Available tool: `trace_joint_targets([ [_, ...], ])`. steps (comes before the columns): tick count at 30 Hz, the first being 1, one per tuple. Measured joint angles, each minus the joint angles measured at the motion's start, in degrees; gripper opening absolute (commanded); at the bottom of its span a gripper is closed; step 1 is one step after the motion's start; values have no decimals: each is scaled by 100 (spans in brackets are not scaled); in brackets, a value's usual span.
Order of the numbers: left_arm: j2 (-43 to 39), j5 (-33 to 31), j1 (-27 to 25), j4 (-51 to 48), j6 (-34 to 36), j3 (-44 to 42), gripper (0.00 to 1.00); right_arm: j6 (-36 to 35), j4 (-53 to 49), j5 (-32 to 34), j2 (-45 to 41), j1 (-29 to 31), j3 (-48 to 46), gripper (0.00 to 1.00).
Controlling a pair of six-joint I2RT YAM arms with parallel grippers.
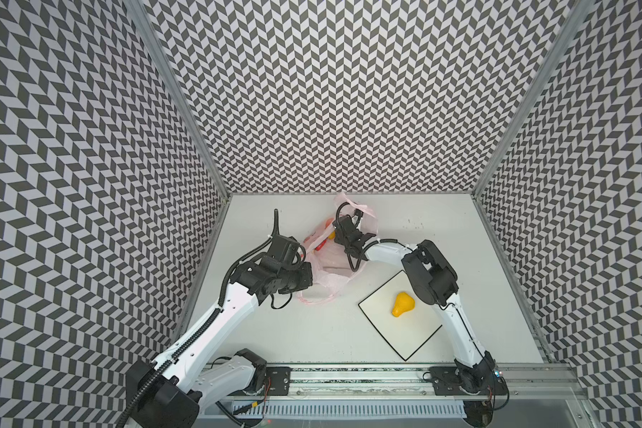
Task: Take the fake fruits out of the plastic bag
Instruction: 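Grasp a red-and-yellow strawberry in the bag with the right gripper and lift, then carry the strawberry over the white tray with the right gripper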
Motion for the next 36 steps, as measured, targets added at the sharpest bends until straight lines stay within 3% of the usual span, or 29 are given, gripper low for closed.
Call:
trace_joint_targets([
  [4,81,9,0,116,-26,-2,0,-144,74,-525,-326,2,-319,27],
  [10,87,-26,0,234,-50,-7,0,-520,321,-1158,-1139,120,-957,26],
  [21,76,-118,0,415,-162,-7,0,-1888,446,-2378,-2365,442,-1631,23],
  [36,33,-127,2,509,-195,-9,0,-3067,-267,-2979,-4756,511,-2712,23],
])
